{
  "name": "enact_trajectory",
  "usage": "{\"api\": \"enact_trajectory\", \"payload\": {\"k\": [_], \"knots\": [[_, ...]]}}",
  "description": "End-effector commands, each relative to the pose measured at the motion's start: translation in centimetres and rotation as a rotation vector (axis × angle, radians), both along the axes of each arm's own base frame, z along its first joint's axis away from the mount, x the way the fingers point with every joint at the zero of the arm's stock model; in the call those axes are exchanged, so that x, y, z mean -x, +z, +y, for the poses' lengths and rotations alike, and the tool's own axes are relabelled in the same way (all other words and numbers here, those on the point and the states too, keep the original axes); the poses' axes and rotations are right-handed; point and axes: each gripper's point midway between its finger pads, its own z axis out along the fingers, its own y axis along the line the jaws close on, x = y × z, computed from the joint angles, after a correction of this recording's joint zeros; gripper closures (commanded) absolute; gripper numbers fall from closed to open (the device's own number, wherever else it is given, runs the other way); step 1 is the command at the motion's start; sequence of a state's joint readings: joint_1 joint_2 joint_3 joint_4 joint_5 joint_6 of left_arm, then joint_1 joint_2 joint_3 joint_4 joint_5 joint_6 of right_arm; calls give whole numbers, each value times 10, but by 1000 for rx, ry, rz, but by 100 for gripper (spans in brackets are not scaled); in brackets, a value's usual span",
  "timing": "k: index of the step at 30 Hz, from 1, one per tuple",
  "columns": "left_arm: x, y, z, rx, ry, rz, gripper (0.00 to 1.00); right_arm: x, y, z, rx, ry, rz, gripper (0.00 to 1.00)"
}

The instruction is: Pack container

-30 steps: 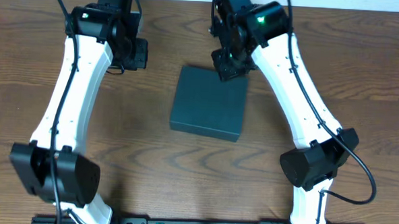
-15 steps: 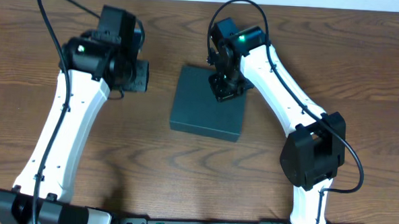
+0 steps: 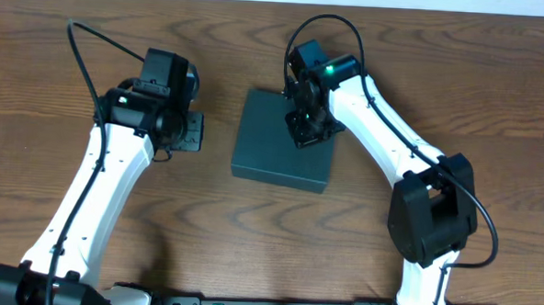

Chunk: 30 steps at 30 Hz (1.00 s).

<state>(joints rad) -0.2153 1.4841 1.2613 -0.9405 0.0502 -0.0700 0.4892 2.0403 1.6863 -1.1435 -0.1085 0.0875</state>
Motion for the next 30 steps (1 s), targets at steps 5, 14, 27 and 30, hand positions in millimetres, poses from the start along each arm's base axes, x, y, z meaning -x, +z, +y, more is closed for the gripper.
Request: {"api": "enact_trajectory", "payload": {"k": [5,14,27,30], "knots": [[5,-6,-2,10,-22,6,94,32,-55,-7,53,13,131,99],[2,-5,-3,14,-23,-6,48,-2,-39,-2,14,-7,26,87],[-49,16,29,-26,86,-218,1,-139,72,-125,40,-338,-354,1],[-51,17,50,-12,144,-218,1,-136,79,-178,55,-469,-327,1]]}}
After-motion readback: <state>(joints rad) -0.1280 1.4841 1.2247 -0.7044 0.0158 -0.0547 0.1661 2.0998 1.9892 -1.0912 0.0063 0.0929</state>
